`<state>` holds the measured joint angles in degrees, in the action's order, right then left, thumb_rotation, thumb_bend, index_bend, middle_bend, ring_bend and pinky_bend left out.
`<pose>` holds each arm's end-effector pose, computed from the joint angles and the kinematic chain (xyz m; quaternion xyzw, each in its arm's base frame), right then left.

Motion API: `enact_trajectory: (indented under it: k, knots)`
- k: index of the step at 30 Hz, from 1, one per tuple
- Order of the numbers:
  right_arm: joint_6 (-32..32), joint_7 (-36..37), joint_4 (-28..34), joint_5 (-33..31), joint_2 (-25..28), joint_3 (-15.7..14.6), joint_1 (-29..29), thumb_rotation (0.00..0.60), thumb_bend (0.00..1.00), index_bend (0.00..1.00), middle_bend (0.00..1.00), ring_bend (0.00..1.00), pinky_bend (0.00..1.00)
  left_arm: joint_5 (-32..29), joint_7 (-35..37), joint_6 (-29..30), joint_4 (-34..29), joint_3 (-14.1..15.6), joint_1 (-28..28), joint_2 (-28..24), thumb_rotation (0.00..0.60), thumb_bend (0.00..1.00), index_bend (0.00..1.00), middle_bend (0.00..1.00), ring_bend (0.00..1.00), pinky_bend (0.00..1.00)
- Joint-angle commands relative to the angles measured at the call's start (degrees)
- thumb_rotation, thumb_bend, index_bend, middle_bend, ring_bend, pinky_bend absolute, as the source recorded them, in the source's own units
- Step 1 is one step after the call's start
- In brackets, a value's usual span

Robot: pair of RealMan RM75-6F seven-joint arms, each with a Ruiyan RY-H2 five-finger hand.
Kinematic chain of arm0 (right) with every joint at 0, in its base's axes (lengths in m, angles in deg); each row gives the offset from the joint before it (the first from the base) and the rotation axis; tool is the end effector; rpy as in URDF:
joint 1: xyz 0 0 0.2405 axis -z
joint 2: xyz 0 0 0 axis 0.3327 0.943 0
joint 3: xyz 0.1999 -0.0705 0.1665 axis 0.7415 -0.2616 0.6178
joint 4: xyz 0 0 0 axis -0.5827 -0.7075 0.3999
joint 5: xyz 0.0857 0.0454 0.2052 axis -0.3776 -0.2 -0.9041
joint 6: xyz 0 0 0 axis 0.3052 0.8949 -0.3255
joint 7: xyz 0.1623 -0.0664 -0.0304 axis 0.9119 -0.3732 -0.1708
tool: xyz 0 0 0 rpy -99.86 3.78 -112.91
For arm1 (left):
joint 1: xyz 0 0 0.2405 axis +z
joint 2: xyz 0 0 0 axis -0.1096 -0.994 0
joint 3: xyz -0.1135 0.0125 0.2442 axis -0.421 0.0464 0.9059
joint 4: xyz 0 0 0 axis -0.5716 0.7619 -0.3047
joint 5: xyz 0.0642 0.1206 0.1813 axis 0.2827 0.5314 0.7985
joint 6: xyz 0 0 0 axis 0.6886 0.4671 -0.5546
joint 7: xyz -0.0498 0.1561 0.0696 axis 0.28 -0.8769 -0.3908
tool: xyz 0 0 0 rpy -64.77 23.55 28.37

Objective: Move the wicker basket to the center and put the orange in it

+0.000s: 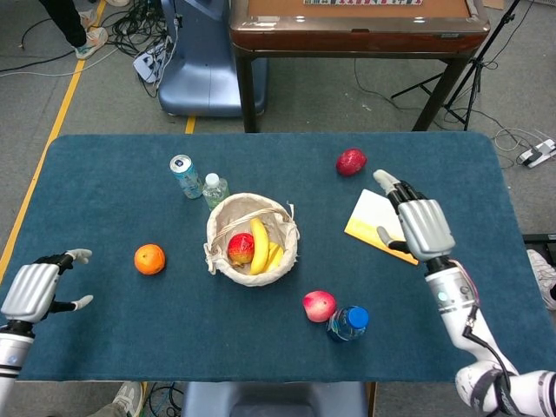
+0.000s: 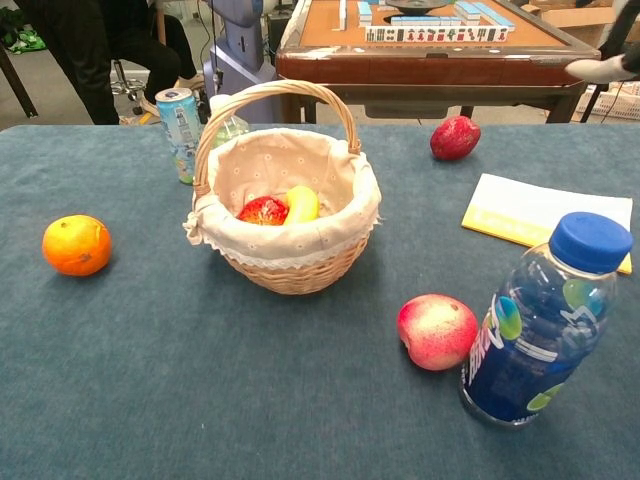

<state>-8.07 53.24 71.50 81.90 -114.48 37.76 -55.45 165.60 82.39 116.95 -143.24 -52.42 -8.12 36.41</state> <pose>-0.1700 -0.3541 0.1245 0.6334 -0.3811 0.4452 0.5053 -0.3100 0.2842 0.1415 -0.6382 -0.4054 -0.3813 0.5320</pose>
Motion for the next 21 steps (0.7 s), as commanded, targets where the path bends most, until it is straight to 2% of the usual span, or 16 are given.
enact_trajectory:
  k: [1,4,11,21]
  knots:
    - [4.0,3.4,1.0,4.3,3.0,-2.3,4.8,0.600,0.33,0.03,0.13,0.14,0.37,-1.0,-0.6,-3.1,1.7,-0.7,-2.6,2.0,0.600,0.07,0.28,0.33,0.31,0.33]
    - [6.3,5.6,1.0,6.5,4.4,-3.4,8.2,0.600,0.33,0.03,0.13,0.14,0.37,-2.2,-1.2,-5.9,2.8,-1.1,-4.7,3.6,0.600,0.07,0.23,0.26,0.25,0.31]
    - [9.1,10.5,-0.5,9.1,6.3,-4.7,14.1,0.600,0.33,0.04,0.13,0.14,0.37,-6.4,-5.1,-12.7,5.5,-1.8,-9.3,6.9,0.600,0.07,0.20,0.19,0.19,0.28]
    - [8.4,14.2,-2.4,10.9,7.1,-4.4,18.1,0.600,0.33,0.04,0.13,0.14,0.37,-14.9,-10.6,-19.9,12.5,-2.8,-14.5,12.9,0.600,0.07,0.22,0.18,0.18,0.28]
